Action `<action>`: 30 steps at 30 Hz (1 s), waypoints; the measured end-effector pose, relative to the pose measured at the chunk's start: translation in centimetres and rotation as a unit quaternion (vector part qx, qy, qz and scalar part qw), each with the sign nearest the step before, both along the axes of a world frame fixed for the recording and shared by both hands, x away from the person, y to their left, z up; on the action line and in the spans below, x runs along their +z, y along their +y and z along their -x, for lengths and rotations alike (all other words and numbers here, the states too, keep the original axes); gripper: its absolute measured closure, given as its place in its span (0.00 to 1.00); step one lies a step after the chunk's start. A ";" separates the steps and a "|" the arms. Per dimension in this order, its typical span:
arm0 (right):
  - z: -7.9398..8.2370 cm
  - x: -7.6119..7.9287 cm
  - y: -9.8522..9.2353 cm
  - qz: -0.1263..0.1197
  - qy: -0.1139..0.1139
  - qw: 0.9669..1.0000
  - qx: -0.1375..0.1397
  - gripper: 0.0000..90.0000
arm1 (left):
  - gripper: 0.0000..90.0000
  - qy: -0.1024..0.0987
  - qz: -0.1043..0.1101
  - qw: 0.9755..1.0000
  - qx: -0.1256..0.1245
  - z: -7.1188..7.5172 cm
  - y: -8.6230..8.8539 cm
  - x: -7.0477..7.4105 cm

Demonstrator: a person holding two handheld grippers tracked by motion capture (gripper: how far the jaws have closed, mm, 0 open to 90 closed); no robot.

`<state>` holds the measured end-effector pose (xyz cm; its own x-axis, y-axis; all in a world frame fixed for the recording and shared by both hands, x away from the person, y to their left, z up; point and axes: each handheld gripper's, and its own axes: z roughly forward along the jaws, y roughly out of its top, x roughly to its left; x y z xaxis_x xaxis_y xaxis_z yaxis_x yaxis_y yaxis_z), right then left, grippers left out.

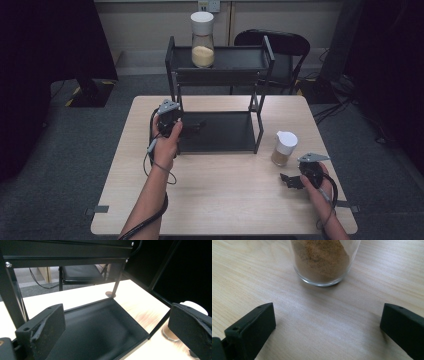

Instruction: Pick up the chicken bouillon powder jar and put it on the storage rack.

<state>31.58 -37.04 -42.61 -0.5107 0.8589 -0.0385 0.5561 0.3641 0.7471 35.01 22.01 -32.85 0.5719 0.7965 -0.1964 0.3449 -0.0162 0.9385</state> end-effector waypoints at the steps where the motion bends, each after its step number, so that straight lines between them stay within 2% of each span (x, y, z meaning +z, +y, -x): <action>1: 0.0 0.0 0.0 0.000 0.000 1.000 0.000 0.00 | 0.01 0.000 -0.001 1.000 0.001 0.1 0.0 -0.1; 18: 0.0 0.0 0.0 0.000 0.000 1.000 0.000 0.00 | 0.01 0.015 0.006 1.000 -0.002 0.8 0.2 -3.2; 30: 0.0 0.0 0.0 0.000 0.000 1.000 0.000 0.00 | 0.01 0.028 0.002 1.000 -0.008 0.8 0.0 -5.1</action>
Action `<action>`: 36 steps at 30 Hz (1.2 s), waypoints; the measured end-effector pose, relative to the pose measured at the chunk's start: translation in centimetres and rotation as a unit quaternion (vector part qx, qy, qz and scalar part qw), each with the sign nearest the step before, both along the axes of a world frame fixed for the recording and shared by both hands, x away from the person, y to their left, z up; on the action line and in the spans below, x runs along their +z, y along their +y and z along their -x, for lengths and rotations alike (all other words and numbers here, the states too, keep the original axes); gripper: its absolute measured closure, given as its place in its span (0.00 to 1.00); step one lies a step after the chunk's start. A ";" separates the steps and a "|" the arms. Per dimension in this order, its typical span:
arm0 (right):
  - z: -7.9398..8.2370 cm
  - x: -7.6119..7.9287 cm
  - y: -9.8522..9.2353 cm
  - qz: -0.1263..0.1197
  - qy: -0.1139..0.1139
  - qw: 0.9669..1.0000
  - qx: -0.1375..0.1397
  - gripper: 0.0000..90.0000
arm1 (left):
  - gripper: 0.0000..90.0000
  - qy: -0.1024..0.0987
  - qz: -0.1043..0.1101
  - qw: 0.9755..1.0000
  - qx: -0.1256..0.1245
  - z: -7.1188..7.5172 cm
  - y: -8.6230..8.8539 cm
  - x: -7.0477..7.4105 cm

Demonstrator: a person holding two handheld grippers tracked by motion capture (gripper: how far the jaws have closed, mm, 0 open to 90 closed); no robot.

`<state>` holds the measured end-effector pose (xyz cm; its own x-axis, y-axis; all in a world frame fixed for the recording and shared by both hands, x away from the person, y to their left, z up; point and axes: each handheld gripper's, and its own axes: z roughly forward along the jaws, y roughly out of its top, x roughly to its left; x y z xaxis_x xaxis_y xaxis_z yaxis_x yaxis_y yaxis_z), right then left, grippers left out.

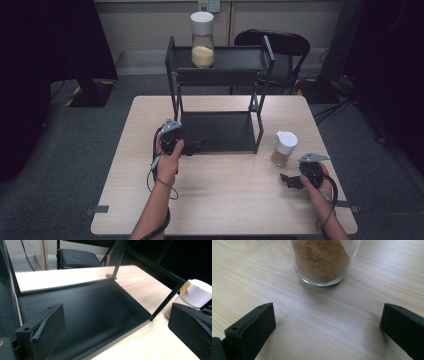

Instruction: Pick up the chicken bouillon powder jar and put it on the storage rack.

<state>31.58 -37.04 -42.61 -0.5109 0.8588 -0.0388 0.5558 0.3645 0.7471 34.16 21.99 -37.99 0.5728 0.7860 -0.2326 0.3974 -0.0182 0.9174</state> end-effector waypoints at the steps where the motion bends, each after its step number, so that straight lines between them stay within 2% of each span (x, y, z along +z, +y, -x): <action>1: 0.0 0.0 0.0 0.000 0.000 1.000 0.000 0.00 | 0.01 0.002 -0.002 1.000 0.000 0.1 -0.1 -0.3; 13: 0.0 0.0 0.0 0.000 0.000 1.000 0.000 0.00 | 0.01 0.017 -0.008 1.000 -0.001 0.5 -0.2 -2.3; 18: 0.0 0.0 0.0 0.000 0.000 1.000 0.000 0.00 | 0.01 0.031 -0.019 0.999 -0.003 0.9 -0.3 -3.5; 24: 0.0 0.0 0.0 0.000 0.000 1.000 0.000 0.00 | 0.01 0.043 -0.025 0.999 -0.003 1.0 -0.3 -4.2; 31: 0.0 0.0 0.0 0.000 0.000 1.000 0.000 0.00 | 0.01 0.053 -0.045 0.998 -0.009 1.2 -0.6 -4.8; 36: 0.0 0.0 0.0 0.000 0.000 1.000 0.000 0.00 | 0.01 0.070 -0.064 0.995 -0.015 1.3 -0.8 -5.0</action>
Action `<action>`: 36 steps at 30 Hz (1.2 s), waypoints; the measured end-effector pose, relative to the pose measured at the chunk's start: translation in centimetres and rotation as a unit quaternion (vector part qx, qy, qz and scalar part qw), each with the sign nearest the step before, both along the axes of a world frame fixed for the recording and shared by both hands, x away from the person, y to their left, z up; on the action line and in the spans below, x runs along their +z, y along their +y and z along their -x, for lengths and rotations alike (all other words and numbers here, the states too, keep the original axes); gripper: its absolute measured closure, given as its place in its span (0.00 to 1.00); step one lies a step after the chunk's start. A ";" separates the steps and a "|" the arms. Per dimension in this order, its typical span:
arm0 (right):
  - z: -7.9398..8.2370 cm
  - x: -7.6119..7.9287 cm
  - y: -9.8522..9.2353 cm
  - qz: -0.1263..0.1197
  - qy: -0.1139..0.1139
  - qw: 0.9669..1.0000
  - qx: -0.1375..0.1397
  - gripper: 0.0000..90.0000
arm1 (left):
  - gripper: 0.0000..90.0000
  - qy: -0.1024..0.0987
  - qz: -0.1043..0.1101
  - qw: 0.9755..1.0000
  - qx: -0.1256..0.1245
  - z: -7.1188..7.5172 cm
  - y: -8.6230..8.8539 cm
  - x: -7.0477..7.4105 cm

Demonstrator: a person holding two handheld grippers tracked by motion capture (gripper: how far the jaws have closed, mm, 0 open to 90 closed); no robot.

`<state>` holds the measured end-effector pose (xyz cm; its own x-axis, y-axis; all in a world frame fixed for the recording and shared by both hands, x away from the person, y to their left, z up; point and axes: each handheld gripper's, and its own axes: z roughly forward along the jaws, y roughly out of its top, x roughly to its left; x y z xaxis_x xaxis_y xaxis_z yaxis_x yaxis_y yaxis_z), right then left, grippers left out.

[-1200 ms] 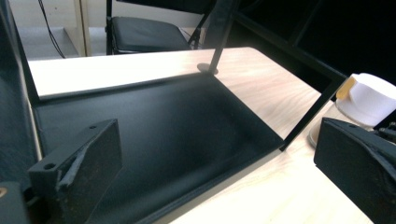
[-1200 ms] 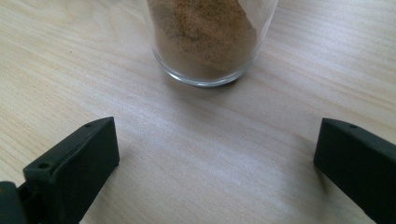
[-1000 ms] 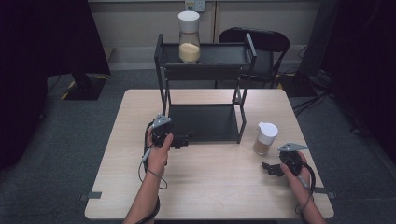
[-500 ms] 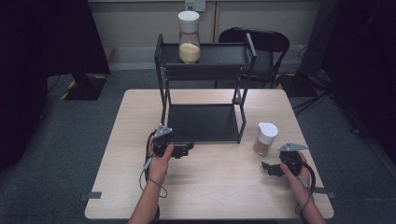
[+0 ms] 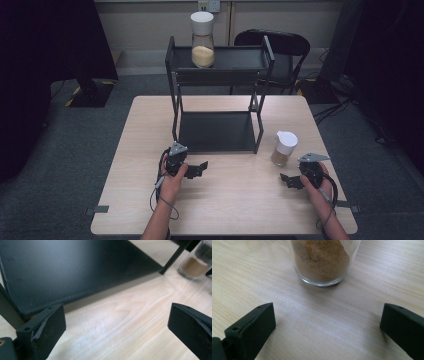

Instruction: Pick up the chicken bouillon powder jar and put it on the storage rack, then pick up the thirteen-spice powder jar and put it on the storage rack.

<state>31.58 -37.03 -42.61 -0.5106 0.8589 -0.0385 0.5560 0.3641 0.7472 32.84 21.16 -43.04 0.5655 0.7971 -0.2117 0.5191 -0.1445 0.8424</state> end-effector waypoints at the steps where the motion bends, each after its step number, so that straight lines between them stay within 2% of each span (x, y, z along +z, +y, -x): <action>1: 0.0 0.0 0.0 0.000 0.000 1.000 0.000 0.00 | 0.01 0.001 -0.004 1.000 -0.001 0.1 -0.1 -0.1; 5: 0.0 0.0 0.0 0.000 0.000 1.000 0.000 0.00 | 0.02 0.010 -0.014 1.000 -0.001 0.2 -0.2 -0.3; 7: 0.0 0.0 0.0 0.000 0.000 1.000 0.000 0.00 | 0.02 0.011 -0.032 0.999 -0.002 0.2 -0.5 -0.2; 11: 0.0 0.0 0.0 0.000 0.000 1.000 0.000 0.00 | 0.02 0.019 -0.053 0.998 -0.002 0.3 -0.9 -0.1; 15: 0.0 0.0 0.0 0.000 0.000 1.000 0.000 0.00 | 0.02 0.022 -0.057 0.998 -0.005 0.3 -1.1 -0.2; 16: 0.0 0.0 0.0 0.000 0.000 1.000 0.000 0.00 | 0.02 0.025 -0.069 0.997 -0.008 0.4 -1.3 -0.2; 18: 0.0 0.0 0.0 0.000 0.000 1.000 0.000 0.00 | 0.02 0.029 -0.076 0.997 -0.010 0.4 -1.5 -0.4; 22: 0.0 0.0 0.0 0.000 0.000 1.000 0.000 0.00 | 0.01 0.024 -0.089 0.996 -0.012 0.6 -1.8 -0.3; 23: 0.0 0.0 0.0 0.000 0.000 1.000 0.000 0.00 | 0.01 0.020 -0.108 0.994 -0.016 0.7 -2.3 -0.1; 24: 0.0 0.0 0.0 0.000 0.000 1.000 0.000 0.00 | 0.01 0.020 -0.108 0.994 -0.016 0.7 -2.3 -0.1; 25: 0.0 0.0 0.0 0.000 0.000 1.000 0.000 0.00 | 0.00 0.008 -0.153 0.988 -0.029 0.9 -3.2 0.2; 27: 0.0 0.0 0.0 0.000 0.000 1.000 0.000 0.00 | 0.00 0.009 -0.151 0.988 -0.022 1.1 -3.4 0.1; 36: -0.1 0.1 0.0 0.001 0.002 1.000 0.000 0.00 | 0.00 0.009 -0.151 0.988 -0.022 1.2 -3.4 0.1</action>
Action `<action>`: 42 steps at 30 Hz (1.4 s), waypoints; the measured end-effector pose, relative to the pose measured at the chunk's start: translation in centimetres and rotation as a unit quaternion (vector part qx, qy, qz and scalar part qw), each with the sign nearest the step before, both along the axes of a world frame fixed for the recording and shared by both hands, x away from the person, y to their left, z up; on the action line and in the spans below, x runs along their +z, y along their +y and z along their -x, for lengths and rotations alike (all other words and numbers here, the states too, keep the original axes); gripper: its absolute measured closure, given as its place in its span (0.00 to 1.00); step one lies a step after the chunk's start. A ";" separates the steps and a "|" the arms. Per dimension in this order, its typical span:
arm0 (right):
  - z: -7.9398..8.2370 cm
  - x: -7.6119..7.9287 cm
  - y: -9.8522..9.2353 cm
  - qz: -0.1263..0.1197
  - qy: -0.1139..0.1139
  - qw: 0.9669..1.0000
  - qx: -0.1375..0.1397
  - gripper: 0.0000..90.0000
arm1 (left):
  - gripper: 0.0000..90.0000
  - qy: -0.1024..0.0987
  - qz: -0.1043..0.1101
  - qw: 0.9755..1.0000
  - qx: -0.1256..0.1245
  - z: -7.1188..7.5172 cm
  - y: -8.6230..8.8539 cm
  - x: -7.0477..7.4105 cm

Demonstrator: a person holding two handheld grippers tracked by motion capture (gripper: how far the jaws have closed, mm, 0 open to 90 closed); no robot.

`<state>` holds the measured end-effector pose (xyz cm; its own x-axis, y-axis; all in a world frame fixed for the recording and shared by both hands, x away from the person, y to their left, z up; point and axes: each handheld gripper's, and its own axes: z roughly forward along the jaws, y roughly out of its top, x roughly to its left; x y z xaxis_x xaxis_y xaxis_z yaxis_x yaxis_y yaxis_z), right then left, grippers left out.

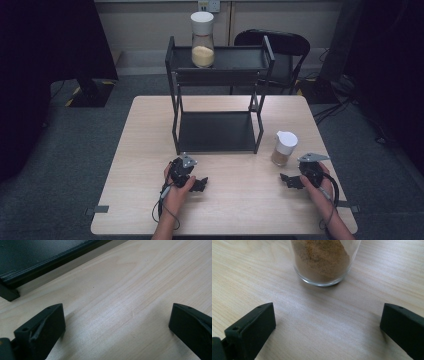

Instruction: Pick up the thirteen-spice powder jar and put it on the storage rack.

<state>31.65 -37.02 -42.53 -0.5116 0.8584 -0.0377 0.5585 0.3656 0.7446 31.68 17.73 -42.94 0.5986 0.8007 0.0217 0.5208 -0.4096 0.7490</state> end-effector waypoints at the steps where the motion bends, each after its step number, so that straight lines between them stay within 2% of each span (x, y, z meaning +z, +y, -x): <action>1: 0.0 0.0 0.0 0.000 0.000 1.000 0.000 0.00 | 0.00 0.000 0.000 1.000 0.000 0.0 0.0 0.0; 26: 0.0 0.0 0.4 -0.004 -0.002 1.000 -0.003 0.01 | 0.00 -0.001 0.001 1.000 0.003 0.1 -0.1 0.0; 42: -0.1 0.7 2.1 -0.031 -0.044 0.998 -0.022 0.01 | 0.00 -0.001 0.000 1.000 0.003 0.1 -0.1 0.0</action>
